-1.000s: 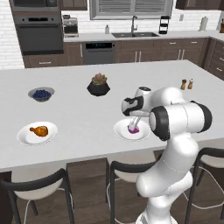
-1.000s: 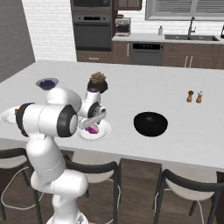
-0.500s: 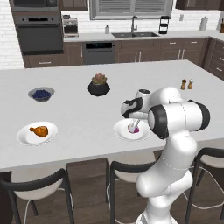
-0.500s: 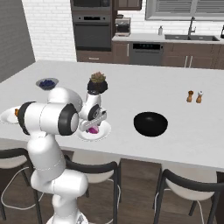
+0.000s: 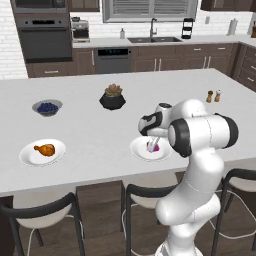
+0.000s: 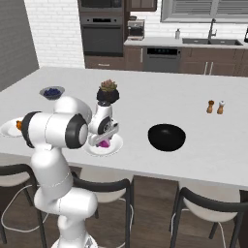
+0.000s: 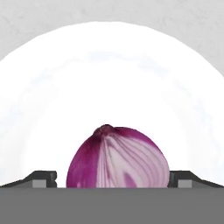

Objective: Pick the chicken drumstick and onion from their plates and place them in the bowl. Then put the bowl in the fridge.

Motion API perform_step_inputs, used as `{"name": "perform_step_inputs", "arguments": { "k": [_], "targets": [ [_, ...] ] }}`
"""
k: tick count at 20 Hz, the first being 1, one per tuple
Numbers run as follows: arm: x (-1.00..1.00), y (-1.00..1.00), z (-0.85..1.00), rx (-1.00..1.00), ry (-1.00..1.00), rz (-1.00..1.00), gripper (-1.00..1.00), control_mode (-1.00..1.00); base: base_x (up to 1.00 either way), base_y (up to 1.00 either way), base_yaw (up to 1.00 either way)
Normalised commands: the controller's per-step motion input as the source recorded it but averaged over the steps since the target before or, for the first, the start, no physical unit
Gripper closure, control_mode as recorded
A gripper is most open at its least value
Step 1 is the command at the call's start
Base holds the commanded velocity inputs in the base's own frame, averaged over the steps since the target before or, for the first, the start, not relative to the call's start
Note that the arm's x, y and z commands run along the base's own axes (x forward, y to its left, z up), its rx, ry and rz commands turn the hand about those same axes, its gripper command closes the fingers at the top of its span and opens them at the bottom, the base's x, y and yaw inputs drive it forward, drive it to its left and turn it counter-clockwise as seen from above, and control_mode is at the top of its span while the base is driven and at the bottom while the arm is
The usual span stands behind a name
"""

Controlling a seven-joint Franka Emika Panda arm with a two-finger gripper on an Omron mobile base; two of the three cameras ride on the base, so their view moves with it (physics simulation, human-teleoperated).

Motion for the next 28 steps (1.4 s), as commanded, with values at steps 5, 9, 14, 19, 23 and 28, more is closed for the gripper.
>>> {"name": "perform_step_inputs", "arguments": {
  "k": [5,9,14,19,23,28],
  "targets": [
    [0.03,0.00,-0.18,0.00,0.00,0.00,1.00,-1.00,0.00,0.00,0.00],
    [0.00,0.00,0.00,0.00,0.00,0.00,1.00,-1.00,0.00,0.00,0.00],
    [-0.17,-0.06,0.13,0.00,0.00,0.00,1.00,-1.00,0.00,0.00,0.00],
    [-0.71,-0.38,0.84,0.01,0.00,-0.03,1.00,-1.00,0.00,0.00,0.00],
    [-0.43,-0.44,0.99,0.04,0.01,-0.12,1.00,-1.00,0.00,0.00,0.00],
    [-0.02,-0.70,0.78,0.03,0.09,-0.21,1.00,-1.00,0.00,0.00,0.00]
  ]
}}
